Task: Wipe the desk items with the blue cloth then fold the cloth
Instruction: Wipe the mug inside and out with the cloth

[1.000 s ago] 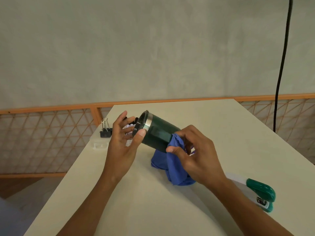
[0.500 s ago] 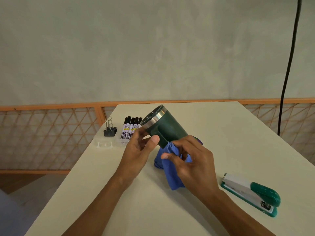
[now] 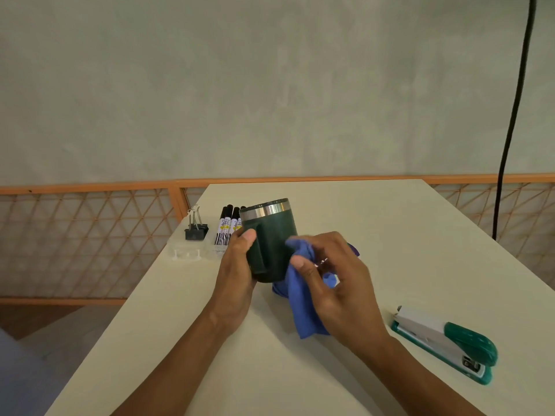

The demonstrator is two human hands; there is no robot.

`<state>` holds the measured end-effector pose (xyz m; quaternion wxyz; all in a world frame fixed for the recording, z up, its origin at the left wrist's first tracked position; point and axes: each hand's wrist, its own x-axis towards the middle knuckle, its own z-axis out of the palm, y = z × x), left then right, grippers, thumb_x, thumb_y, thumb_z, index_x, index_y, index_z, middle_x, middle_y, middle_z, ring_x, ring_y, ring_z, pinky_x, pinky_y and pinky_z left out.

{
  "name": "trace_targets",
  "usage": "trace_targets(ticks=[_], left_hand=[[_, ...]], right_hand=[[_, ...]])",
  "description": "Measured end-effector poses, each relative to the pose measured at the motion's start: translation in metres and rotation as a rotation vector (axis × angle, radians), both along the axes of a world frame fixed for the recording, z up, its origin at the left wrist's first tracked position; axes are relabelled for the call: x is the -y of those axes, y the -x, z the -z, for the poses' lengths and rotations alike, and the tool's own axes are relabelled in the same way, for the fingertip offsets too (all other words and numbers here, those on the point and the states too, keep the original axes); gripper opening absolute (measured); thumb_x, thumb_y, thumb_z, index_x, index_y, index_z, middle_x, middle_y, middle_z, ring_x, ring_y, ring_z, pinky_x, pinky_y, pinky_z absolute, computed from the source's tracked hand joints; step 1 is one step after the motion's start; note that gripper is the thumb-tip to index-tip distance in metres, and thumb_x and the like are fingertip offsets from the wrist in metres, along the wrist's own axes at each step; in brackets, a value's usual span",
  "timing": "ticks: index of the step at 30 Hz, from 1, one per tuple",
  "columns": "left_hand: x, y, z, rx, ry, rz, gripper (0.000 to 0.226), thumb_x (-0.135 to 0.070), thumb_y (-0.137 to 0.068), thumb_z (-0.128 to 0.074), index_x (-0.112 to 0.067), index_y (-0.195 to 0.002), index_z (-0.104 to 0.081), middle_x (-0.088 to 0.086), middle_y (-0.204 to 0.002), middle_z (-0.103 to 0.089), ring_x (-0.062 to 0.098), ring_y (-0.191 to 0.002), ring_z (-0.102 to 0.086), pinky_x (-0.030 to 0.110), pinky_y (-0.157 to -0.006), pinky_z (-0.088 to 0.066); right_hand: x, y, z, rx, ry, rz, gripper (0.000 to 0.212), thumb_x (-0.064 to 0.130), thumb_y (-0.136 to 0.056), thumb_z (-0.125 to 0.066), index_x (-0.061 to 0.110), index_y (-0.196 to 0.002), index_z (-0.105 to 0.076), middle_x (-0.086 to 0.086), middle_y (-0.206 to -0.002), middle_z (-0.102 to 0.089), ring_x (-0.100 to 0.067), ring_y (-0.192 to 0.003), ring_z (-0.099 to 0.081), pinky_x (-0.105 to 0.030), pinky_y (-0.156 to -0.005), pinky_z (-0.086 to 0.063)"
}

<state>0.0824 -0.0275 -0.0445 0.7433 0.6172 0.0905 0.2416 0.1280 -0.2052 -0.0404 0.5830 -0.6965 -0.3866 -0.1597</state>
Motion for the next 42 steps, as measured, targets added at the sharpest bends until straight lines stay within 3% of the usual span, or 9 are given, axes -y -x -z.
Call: trace_targets(ticks=[4, 9, 14, 20, 26, 31, 34, 38, 42], left_hand=[[0.003, -0.001, -0.004, -0.012, 0.105, -0.002, 0.067, -0.068, -0.095, -0.052, -0.024, -0.145, -0.059, 0.006, -0.131, -0.075, 0.025, -0.122, -0.072, 0.052, -0.099, -0.061], [0.014, 0.003, -0.007, -0.049, 0.016, 0.085, 0.056, -0.065, -0.101, -0.053, -0.025, -0.138, -0.065, 0.004, -0.130, -0.076, 0.021, -0.120, -0.074, 0.044, -0.093, -0.063], [0.002, 0.007, -0.009, -0.024, -0.084, 0.116, 0.077, -0.067, -0.086, -0.065, -0.025, -0.150, -0.055, 0.003, -0.141, -0.070, 0.025, -0.131, -0.068, 0.051, -0.103, -0.058], [-0.003, 0.010, -0.013, -0.011, -0.223, 0.128, 0.079, -0.056, -0.073, -0.078, -0.034, -0.146, -0.055, -0.011, -0.129, -0.074, 0.011, -0.118, -0.072, 0.030, -0.083, -0.063], [-0.005, 0.010, -0.014, -0.064, -0.342, 0.055, 0.080, -0.060, -0.068, -0.087, -0.040, -0.140, -0.061, -0.015, -0.125, -0.074, 0.010, -0.115, -0.072, 0.032, -0.082, -0.065], [-0.005, 0.013, -0.018, -0.074, -0.470, 0.009, 0.083, -0.064, -0.066, -0.093, -0.045, -0.139, -0.059, -0.025, -0.121, -0.072, 0.000, -0.112, -0.070, 0.022, -0.079, -0.063], [-0.005, 0.016, -0.020, -0.071, -0.538, -0.019, 0.084, -0.063, -0.059, -0.093, -0.055, -0.135, -0.058, -0.029, -0.122, -0.068, -0.002, -0.115, -0.067, 0.022, -0.082, -0.063], [-0.002, 0.017, -0.021, -0.046, -0.594, -0.030, 0.085, -0.054, -0.059, -0.097, -0.053, -0.134, -0.059, -0.035, -0.119, -0.063, 0.001, -0.114, -0.067, 0.025, -0.082, -0.064], [-0.005, 0.018, -0.019, -0.036, -0.702, -0.083, 0.090, -0.058, -0.056, -0.097, -0.051, -0.136, -0.058, -0.033, -0.125, -0.060, 0.002, -0.120, -0.063, 0.030, -0.091, -0.064]], right_hand=[[0.004, -0.008, -0.002, -0.120, -0.137, 0.149, 0.031, 0.029, -0.097, -0.077, 0.033, -0.124, -0.061, 0.025, -0.115, -0.067, -0.009, -0.098, -0.069, -0.014, -0.074, -0.052], [0.006, -0.020, 0.010, 0.103, -0.056, 0.283, 0.024, 0.013, -0.095, -0.080, 0.023, -0.117, -0.078, 0.009, -0.115, -0.067, -0.011, -0.095, -0.067, -0.019, -0.076, -0.052], [0.002, -0.020, 0.015, 0.185, -0.034, 0.221, 0.033, 0.013, -0.101, -0.072, 0.021, -0.134, -0.074, 0.002, -0.121, -0.062, -0.014, -0.104, -0.065, -0.016, -0.084, -0.048], [0.007, -0.023, 0.013, 0.215, -0.068, 0.282, 0.035, 0.013, -0.100, -0.073, 0.016, -0.134, -0.073, 0.000, -0.120, -0.064, -0.007, -0.107, -0.062, -0.012, -0.086, -0.048], [0.006, -0.021, 0.016, 0.376, 0.009, 0.224, 0.038, 0.002, -0.096, -0.078, 0.019, -0.130, -0.075, -0.003, -0.120, -0.066, -0.006, -0.106, -0.061, -0.017, -0.087, -0.052], [0.015, -0.031, 0.014, 0.385, 0.081, 0.271, 0.039, 0.007, -0.100, -0.071, 0.023, -0.135, -0.073, 0.005, -0.123, -0.060, -0.011, -0.097, -0.060, -0.017, -0.079, -0.049], [0.024, -0.035, 0.010, 0.441, 0.164, 0.286, 0.030, 0.025, -0.110, -0.058, 0.033, -0.135, -0.072, 0.007, -0.121, -0.061, -0.009, -0.094, -0.058, -0.019, -0.079, -0.049], [0.024, -0.036, 0.004, 0.380, 0.178, 0.133, 0.015, 0.025, -0.108, -0.065, 0.039, -0.109, -0.072, 0.011, -0.100, -0.063, -0.010, -0.089, -0.061, -0.034, -0.076, -0.055], [0.021, -0.039, 0.010, 0.656, 0.257, 0.212, 0.030, 0.028, -0.108, -0.060, 0.027, -0.134, -0.073, 0.004, -0.125, -0.057, -0.015, -0.106, -0.059, -0.021, -0.085, -0.050]])
